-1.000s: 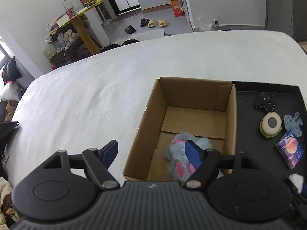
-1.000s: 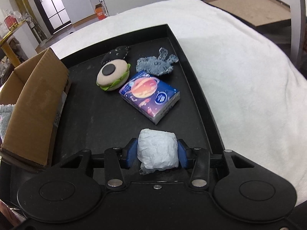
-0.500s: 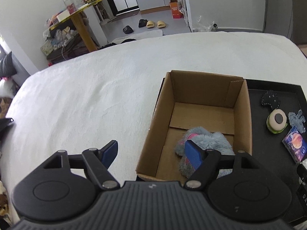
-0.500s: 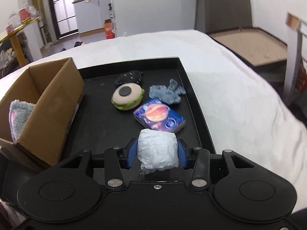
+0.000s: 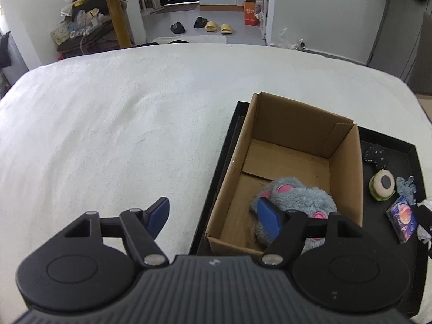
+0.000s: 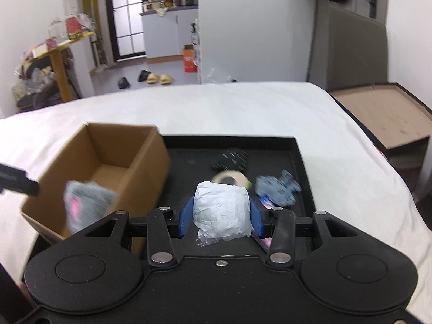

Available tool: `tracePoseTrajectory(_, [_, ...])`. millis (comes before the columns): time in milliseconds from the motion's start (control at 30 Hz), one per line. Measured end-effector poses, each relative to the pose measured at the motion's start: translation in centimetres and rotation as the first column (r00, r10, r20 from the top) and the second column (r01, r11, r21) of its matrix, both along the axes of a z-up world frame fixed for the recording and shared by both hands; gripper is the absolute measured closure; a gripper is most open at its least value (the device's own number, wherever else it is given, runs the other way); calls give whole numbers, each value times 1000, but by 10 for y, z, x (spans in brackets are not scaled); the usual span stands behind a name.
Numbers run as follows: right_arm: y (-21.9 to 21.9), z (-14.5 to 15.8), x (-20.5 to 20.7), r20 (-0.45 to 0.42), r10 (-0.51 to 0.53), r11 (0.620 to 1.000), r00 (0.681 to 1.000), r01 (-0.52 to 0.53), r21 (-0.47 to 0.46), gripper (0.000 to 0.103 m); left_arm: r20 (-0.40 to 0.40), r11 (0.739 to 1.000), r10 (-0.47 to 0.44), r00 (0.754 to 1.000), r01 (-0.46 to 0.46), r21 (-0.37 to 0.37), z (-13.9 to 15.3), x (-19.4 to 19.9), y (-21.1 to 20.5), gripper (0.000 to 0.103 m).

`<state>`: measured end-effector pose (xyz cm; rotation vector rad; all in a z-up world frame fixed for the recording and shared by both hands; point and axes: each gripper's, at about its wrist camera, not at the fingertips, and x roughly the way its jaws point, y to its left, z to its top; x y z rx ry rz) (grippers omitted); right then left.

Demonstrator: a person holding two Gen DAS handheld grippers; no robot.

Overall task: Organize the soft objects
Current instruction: 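Carry the white pack over the box and release it inside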

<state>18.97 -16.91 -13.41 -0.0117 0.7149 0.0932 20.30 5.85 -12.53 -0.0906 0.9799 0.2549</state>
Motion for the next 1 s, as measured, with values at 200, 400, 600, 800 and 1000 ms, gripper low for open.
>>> tracePoseTrajectory(200, [30,15,7,-19,62,998,998,-61,30,60,-14,998,-32,999,31,-47,-8,2,7,44])
tracePoseTrajectory(400, [65,21,14,-57,111,992,992,-107,59,59,-4,993,-32,999,32,-110,-13,2,21,59])
tracePoseTrajectory(600, [88,23,25,-117,139,978,983,-118,172,59,-9,985,-24,1000,22,-171,-17,1,35,73])
tracePoseTrajectory(800, [106,22,27,-139,158,973,978,-130,192,59,-36,978,-34,999,26,-205,-25,8,37,79])
tracePoseTrajectory(1000, [117,15,32,-175,170,965,970,-127,230,59,-46,971,-32,998,20,-239,-30,8,44,86])
